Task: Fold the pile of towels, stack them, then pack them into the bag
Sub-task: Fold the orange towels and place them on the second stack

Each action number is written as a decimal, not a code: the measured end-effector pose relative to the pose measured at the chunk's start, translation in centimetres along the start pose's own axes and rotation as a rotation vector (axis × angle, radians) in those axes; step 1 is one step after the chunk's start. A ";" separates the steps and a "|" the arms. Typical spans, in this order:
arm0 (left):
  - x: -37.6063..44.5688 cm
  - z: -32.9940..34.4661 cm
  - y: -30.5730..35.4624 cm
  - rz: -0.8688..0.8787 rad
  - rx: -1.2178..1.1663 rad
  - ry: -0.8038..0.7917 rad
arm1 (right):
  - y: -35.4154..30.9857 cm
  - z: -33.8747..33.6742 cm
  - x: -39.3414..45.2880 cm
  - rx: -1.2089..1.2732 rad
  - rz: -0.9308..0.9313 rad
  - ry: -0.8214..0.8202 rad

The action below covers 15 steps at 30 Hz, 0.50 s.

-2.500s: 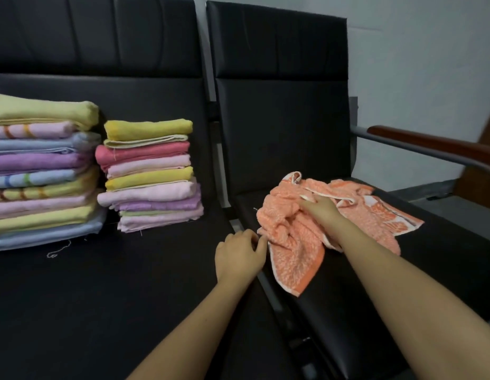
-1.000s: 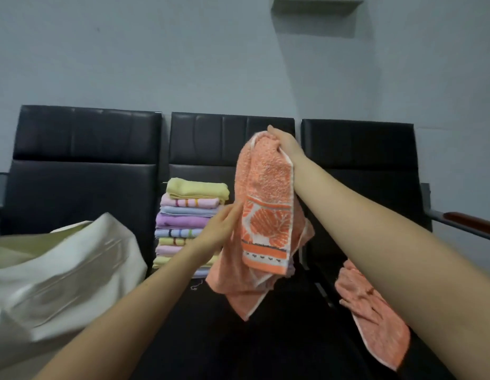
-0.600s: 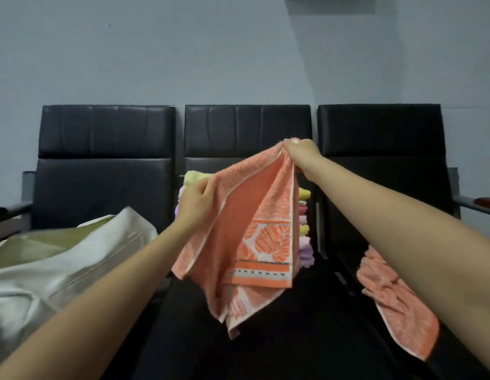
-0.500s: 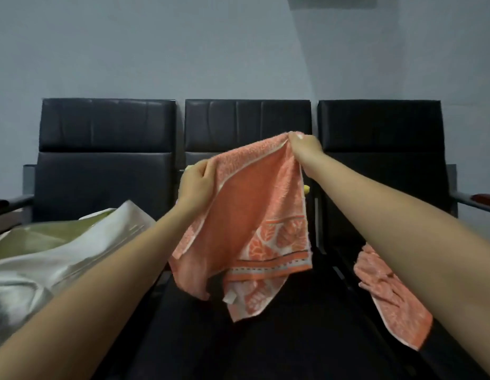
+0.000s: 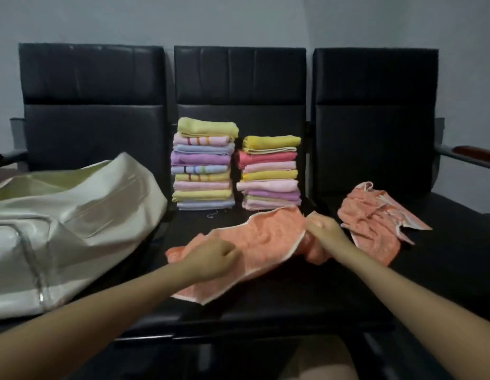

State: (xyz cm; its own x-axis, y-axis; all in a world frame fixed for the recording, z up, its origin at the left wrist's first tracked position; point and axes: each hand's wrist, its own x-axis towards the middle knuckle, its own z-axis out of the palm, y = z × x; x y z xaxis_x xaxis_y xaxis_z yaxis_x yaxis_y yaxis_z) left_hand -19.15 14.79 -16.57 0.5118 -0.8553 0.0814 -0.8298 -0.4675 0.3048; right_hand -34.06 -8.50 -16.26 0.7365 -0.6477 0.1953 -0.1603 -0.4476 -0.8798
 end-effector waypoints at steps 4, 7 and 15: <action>0.3 1.7 -0.4 -0.048 -0.020 -0.126 | 5.5 1.0 -3.7 -0.355 -0.089 -0.120; 2.8 0.7 -1.5 -0.091 -0.059 0.024 | 5.3 1.0 -4.9 -0.307 -0.145 -0.001; 6.7 3.0 -5.1 -0.337 0.077 0.082 | 3.7 3.7 -6.1 -0.763 -0.040 -0.001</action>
State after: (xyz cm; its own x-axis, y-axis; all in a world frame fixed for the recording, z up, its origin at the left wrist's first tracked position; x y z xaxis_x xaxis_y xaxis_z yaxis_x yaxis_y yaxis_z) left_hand -12.18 10.75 -20.40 0.7732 -0.6307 0.0657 -0.6241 -0.7384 0.2555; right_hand -36.76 -3.92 -22.31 0.7518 -0.6215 0.2203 -0.5426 -0.7729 -0.3288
